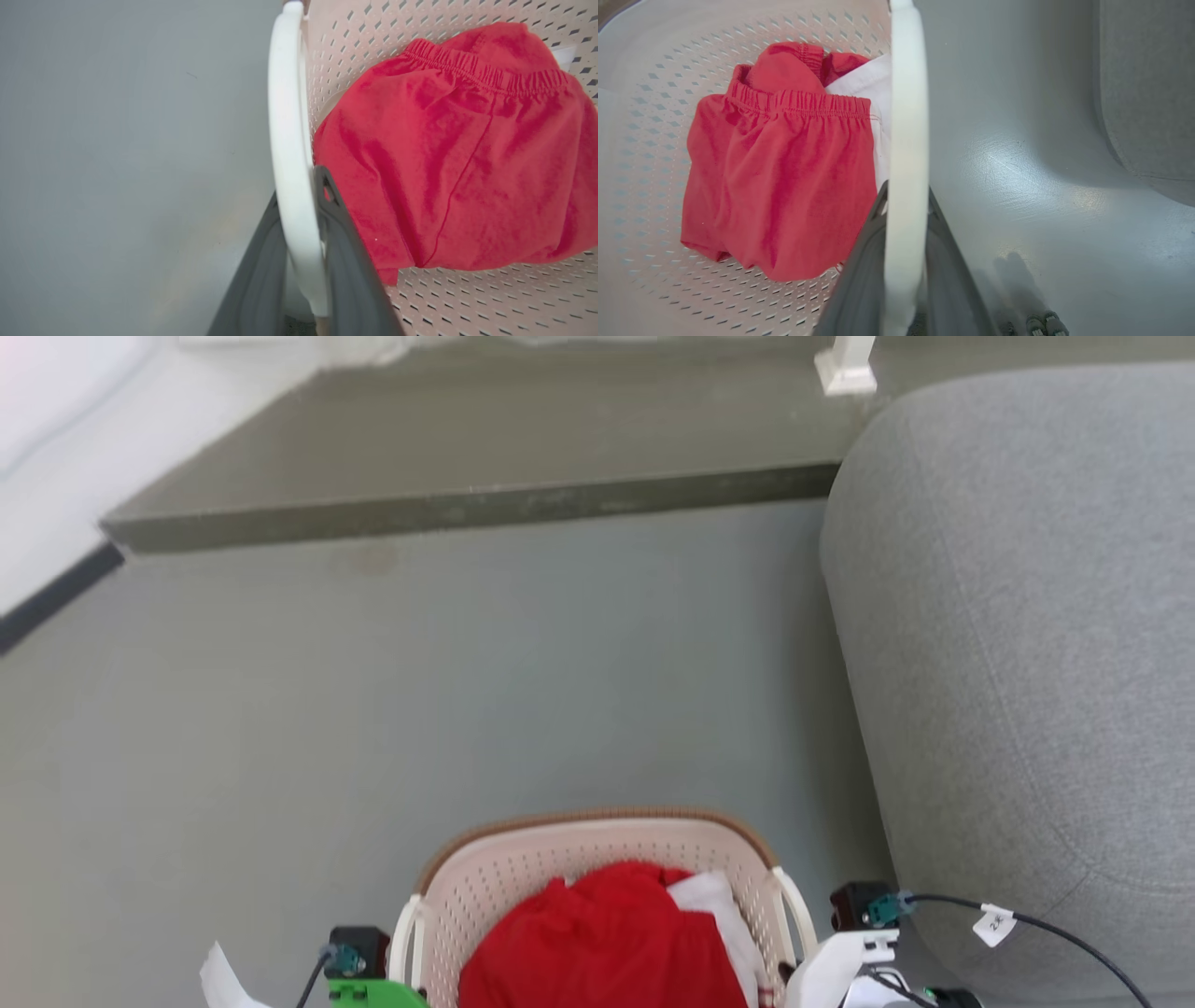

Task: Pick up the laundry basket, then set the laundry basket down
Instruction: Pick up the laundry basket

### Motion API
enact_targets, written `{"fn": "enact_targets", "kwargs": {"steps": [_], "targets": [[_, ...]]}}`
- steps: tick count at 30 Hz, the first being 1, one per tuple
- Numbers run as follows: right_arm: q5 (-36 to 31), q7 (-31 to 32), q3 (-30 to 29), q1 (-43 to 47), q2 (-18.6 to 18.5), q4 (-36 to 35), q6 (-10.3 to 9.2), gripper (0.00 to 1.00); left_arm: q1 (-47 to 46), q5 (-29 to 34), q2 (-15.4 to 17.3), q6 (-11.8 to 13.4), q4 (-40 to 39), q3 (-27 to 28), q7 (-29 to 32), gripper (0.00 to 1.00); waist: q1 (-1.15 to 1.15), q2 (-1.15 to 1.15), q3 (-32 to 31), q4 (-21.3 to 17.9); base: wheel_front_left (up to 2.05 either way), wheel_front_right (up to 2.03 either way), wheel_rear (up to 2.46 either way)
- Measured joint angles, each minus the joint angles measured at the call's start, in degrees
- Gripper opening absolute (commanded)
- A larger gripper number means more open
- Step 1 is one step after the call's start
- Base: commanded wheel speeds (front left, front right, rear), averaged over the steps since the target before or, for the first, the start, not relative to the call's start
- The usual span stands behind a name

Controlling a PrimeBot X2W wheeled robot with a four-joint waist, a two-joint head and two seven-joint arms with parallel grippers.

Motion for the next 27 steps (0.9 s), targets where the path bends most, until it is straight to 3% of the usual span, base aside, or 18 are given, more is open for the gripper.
{"fn": "enact_targets", "kwargs": {"steps": [14, 27], "targets": [[2.7, 4.8, 2.8, 3.8, -0.1, -0.3, -1.07, 0.00, 4.2, -1.6, 0.2, 0.2, -0.7, -2.1, 3.7, 0.00, 0.00, 0.00, -5.7, -0.1, 0.00, 0.00, 0.00], [4.1, 6.2, 4.6, 4.0, -0.5, -1.0, -1.99, 0.00, 4.3, -1.8, 0.7, 1.3, -2.3, -4.0, 6.4, 0.00, 0.00, 0.00, -6.4, -0.4, 0.00, 0.00, 0.00]]}}
